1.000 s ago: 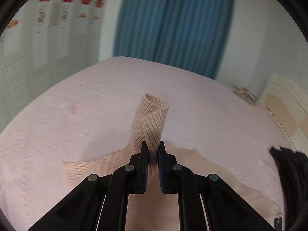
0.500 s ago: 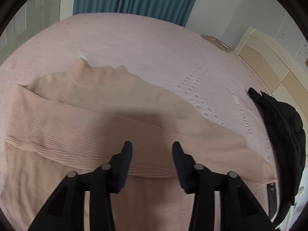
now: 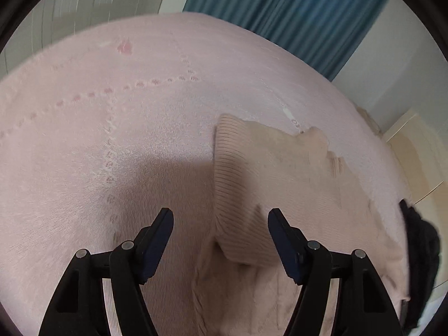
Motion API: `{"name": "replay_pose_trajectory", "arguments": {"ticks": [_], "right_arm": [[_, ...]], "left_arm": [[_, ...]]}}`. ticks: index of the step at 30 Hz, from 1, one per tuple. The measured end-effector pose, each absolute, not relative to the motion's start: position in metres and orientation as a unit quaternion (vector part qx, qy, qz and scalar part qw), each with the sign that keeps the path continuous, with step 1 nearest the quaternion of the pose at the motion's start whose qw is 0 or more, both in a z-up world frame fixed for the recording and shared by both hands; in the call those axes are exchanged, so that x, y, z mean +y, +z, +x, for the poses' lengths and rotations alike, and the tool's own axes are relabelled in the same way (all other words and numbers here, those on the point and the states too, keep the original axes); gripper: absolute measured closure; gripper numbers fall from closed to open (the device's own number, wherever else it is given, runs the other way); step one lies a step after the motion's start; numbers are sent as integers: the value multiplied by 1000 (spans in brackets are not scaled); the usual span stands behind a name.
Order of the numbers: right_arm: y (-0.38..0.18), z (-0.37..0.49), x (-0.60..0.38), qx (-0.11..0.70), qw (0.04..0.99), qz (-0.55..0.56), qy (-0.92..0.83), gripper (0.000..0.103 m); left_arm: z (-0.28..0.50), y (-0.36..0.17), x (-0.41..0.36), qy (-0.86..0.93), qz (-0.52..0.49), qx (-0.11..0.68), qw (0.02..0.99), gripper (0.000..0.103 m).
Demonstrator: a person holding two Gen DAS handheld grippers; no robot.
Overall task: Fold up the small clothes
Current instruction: 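Lift the sleeve with the left tool and lay it across the sweater body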
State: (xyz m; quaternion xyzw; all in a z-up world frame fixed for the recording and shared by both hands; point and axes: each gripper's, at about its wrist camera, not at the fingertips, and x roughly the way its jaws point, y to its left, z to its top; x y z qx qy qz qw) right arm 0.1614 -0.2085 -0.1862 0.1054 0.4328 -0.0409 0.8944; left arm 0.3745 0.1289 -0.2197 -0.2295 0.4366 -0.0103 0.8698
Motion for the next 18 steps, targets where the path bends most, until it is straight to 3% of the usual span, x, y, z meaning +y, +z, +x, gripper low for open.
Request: {"name": "replay_pose_trajectory", "arguments": {"ticks": [3, 4, 5, 6, 11, 16, 18], "right_arm": [[-189, 161, -210, 435, 893, 112, -45, 21], [-190, 161, -212, 436, 891, 115, -46, 21], [-190, 161, -216, 437, 890, 121, -48, 21], [-191, 160, -219, 439, 888, 126, -52, 21], [-185, 155, -237, 439, 887, 118, -86, 21], [-184, 147, -265, 426, 888, 121, -123, 21], [-184, 145, -282, 420, 886, 131, -144, 21]], "left_arm": [[398, -230, 129, -61, -243, 447, 859, 43], [404, -230, 125, -68, -237, 441, 863, 51], [410, -234, 118, -75, -232, 444, 862, 81], [419, -237, 115, -63, -223, 452, 861, 89], [413, -234, 125, -34, -225, 423, 877, 88], [382, -215, 105, 7, -99, 418, 903, 54], [365, -203, 90, -9, -68, 401, 913, 49]]}}
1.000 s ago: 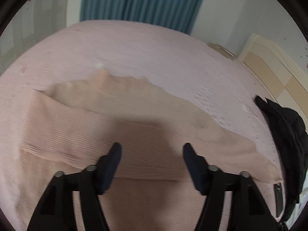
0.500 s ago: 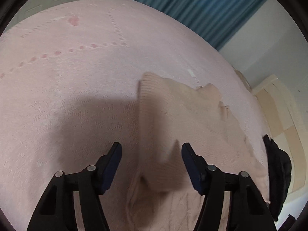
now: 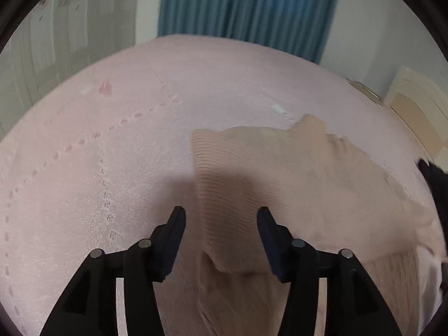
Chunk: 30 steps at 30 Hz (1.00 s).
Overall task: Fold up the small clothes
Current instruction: 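Lift the sleeve with the left tool and lay it across the sweater body, then grasp the other sleeve with the right tool and fold it across the body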
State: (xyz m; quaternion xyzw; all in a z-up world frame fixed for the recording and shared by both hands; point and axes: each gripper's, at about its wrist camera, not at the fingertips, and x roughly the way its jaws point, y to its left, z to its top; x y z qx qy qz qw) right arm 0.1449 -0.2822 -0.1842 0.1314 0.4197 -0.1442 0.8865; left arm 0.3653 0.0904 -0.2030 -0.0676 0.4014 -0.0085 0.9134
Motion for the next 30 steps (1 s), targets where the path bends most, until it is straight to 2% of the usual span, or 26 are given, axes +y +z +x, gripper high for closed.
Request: {"name": "replay_pose_trajectory", "arguments": {"ticks": [2, 7, 11, 15, 24, 27, 29, 30], "right_arm": [[-185, 144, -301, 416, 883, 137, -169, 21], [-188, 148, -358, 412, 870, 187, -196, 22], [-199, 165, -389, 420, 860, 226, -182, 34], [-212, 184, -405, 415, 854, 261, -172, 35], [-216, 218, -420, 401, 852, 265, -205, 35], [-213, 225, -429, 393, 854, 263, -217, 47], [-210, 230, -432, 394, 856, 248, -226, 59], [-209, 234, -433, 396, 857, 234, -234, 61]], "left_arm": [[347, -195, 68, -30, -25, 391, 920, 40], [328, -216, 25, -46, 40, 411, 910, 35], [332, -222, 29, -34, 26, 427, 903, 25], [333, -226, 33, -33, 17, 433, 901, 23], [335, -232, 33, -26, 29, 434, 900, 22], [335, -232, 33, -25, 31, 434, 900, 21], [335, -233, 34, -25, 29, 434, 900, 21], [336, -233, 35, -25, 29, 435, 900, 21]]}}
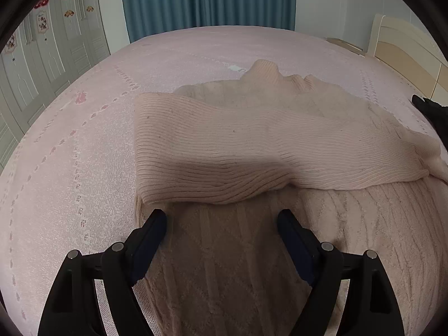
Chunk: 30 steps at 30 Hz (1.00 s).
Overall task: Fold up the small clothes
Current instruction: 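Grasp the other sleeve with the right tool and fold it across the body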
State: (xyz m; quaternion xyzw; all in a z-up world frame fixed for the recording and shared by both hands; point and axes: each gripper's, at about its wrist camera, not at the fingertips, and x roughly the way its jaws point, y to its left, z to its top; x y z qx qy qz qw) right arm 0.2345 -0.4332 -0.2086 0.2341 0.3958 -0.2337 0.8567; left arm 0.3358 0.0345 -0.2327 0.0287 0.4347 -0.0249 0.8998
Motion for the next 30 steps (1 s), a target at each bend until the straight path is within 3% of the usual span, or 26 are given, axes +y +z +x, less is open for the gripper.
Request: {"name": "replay_pose_trajectory", "arguments": {"ticks": [3, 4, 17, 25, 30], "right_arm": [[-207, 242, -439, 397, 859, 193, -260, 75], [-207, 243, -441, 397, 859, 186, -266, 91], [-134, 253, -378, 350, 893, 80, -270, 94], [-73, 278, -276, 301, 925, -15, -230, 94], [-48, 304, -187, 282, 943, -43, -171, 94]], "left_arm": [[336, -233, 34, -24, 29, 435, 900, 20], [336, -233, 34, -24, 29, 435, 900, 20], [334, -233, 42, -28, -1, 437, 899, 19], [311, -217, 112, -1, -141, 426, 894, 19], [289, -205, 154, 20, -147, 411, 899, 19]]}}
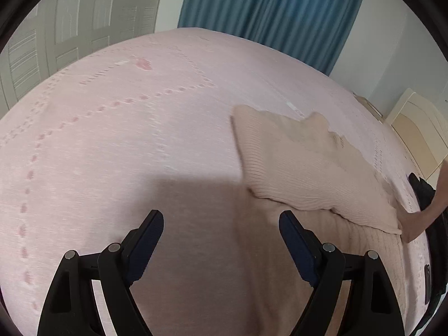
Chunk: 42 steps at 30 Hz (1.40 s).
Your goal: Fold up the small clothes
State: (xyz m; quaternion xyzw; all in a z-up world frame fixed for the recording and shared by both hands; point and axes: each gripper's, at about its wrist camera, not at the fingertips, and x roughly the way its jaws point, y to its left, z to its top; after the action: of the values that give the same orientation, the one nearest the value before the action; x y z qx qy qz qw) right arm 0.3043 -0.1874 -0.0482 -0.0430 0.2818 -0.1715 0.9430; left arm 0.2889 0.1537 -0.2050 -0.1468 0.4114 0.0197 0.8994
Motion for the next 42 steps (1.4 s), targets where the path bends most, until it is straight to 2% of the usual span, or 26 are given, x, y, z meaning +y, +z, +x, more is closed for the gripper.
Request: {"name": "replay_pose_trajectory", "arguments": {"ticks": [6, 7, 9, 10, 14, 17, 26, 31, 33, 35, 37, 39, 42], "right_arm": [[-57, 340, -52, 297, 953, -37, -44, 94], [-65, 346, -30, 310, 950, -30, -13, 92], [-88, 356, 9, 355, 932, -6, 66, 73], [-103, 360, 26, 377, 921, 0, 101, 60], [-138, 343, 54, 384, 914, -39, 124, 58], [-144, 328, 26, 385, 914, -34, 125, 57], [-169, 275, -130, 395, 919, 3, -23, 50], [-197, 265, -178, 411, 910, 34, -46, 50], [-211, 263, -188, 411, 909, 52, -44, 50], [-215, 266, -195, 421, 903, 76, -34, 50], [-218, 264, -205, 413, 904, 102, -32, 50], [-220, 266, -207, 412, 903, 117, -28, 50], [-224, 269, -212, 418, 898, 138, -14, 50]], "left_arm": [[273, -206, 187, 24, -149, 418, 896, 19], [272, -209, 191, 25, -147, 421, 895, 19], [271, -213, 196, 25, -148, 424, 893, 19], [270, -216, 198, 23, -151, 427, 891, 19], [270, -221, 197, 1, -159, 429, 889, 19], [275, -220, 184, -24, -146, 425, 893, 19], [329, -201, 121, -99, -151, 419, 890, 19], [367, -199, 102, -114, -206, 415, 879, 21], [377, -203, 102, -103, -226, 420, 873, 30], [387, -213, 108, -90, -260, 429, 860, 45], [394, -225, 116, -86, -308, 430, 844, 51], [397, -235, 120, -85, -345, 419, 836, 51], [398, -237, 114, -70, -345, 412, 840, 56]]}}
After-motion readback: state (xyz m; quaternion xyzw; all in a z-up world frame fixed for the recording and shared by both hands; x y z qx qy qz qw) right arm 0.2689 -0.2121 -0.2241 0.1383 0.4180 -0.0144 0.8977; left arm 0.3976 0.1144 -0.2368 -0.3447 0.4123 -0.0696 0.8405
